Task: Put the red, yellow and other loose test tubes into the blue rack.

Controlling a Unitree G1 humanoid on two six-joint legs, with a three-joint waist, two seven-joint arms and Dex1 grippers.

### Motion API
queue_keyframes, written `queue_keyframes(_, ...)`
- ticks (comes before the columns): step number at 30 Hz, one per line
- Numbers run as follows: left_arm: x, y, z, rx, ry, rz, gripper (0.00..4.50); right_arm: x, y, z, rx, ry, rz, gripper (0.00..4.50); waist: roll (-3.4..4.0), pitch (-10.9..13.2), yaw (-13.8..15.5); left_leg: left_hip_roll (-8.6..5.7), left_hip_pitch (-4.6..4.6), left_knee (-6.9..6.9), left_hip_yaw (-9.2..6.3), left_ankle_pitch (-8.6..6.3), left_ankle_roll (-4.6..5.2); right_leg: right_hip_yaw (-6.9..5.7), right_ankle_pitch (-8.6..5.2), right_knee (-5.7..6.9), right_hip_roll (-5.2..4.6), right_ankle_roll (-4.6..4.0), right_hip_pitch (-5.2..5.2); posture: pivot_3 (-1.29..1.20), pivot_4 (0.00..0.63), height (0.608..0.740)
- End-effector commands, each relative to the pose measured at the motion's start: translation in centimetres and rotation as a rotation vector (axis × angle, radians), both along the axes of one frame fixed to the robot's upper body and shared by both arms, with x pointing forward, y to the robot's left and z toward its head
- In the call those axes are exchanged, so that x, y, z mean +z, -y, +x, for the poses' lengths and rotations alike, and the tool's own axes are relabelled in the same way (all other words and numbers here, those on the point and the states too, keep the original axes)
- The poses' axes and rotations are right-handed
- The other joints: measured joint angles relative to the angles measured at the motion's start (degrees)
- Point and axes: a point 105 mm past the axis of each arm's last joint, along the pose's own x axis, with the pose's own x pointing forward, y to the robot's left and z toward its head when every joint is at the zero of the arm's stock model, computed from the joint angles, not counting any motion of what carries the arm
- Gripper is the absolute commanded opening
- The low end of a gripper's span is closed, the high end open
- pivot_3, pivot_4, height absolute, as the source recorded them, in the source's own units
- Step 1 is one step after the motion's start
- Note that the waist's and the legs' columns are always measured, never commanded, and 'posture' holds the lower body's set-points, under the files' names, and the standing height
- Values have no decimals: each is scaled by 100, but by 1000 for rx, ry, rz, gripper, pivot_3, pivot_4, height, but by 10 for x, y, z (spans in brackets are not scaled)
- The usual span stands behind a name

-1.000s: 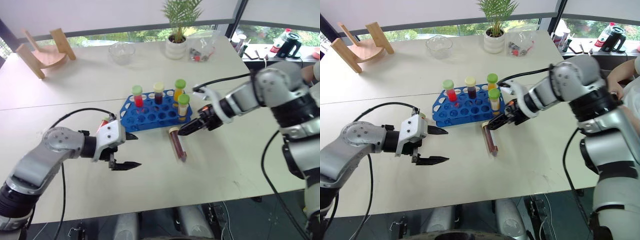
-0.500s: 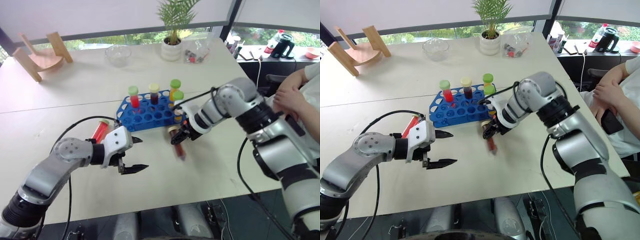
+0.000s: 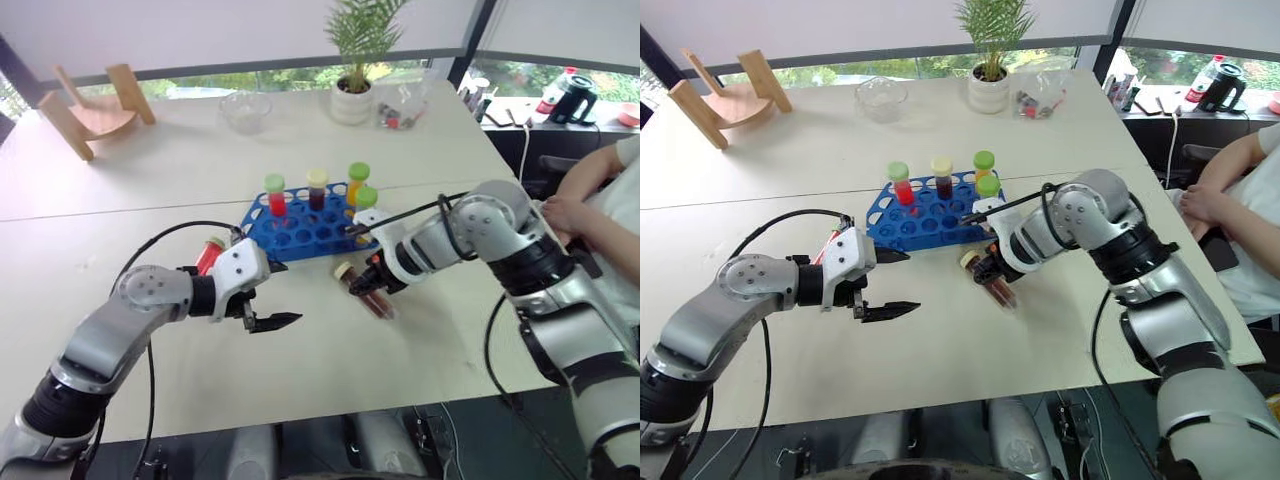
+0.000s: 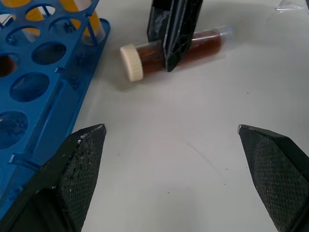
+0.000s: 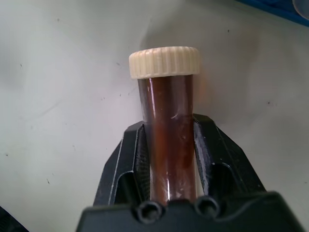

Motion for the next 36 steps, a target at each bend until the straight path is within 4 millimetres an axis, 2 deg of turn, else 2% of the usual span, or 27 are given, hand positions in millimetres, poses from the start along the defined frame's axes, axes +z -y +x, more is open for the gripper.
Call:
queue_keyframes(1,2,-4,1,-7,8,10,4500,19,14,-20,70,-31,42,857,4,3,59,-2,-28,7,-3,0,0,-5,0,-2,-5,1,-22,0,150,740)
queue_keyframes(5,6,-17,4,19,-14,-2,4500,71,4,-32,176,61,263,857,8,7,39,-3,-55,10,0,0,0,-5,2,-3,-8,2,-50,0,150,740)
queue_keyframes(8,19,-39,16,74,-32,-18,4500,127,-18,-40,321,479,591,857,6,7,26,4,-52,4,-11,-2,4,-12,1,-1,4,0,-49,0,150,740)
queue_keyframes(11,26,-54,28,108,-44,-28,4500,142,-27,-34,278,770,761,857,7,8,5,5,-48,3,-20,-3,5,-21,0,-1,7,-1,-41,0,150,740)
queue_keyframes(16,33,-67,44,126,-60,-18,4500,128,-52,-2,43,1132,850,857,0,3,1,-2,-47,18,-10,3,-6,-15,3,6,-4,6,-37,0,150,740)
queue_keyframes(21,35,-72,47,115,-68,18,4500,103,-73,22,-95,1257,824,857,6,7,-2,-2,-48,12,-9,10,-18,-15,4,11,-3,4,-44,0,150,740)
queue_keyframes(23,38,-72,47,114,-67,18,4500,92,-78,28,-101,1269,797,857,6,7,5,-1,-48,5,-10,34,-60,-15,3,11,-3,3,-46,0,150,740)
queue_keyframes(28,38,-74,44,119,-67,25,4500,81,-81,32,-133,1293,763,857,6,7,0,-2,-49,2,-10,37,-66,-15,4,12,-5,3,-46,0,150,740)
queue_keyframes(36,35,-74,41,133,-70,24,4500,63,-68,38,-131,1307,672,857,6,7,-1,-2,-47,2,-13,30,-52,-15,4,20,-6,3,-46,0,150,740)
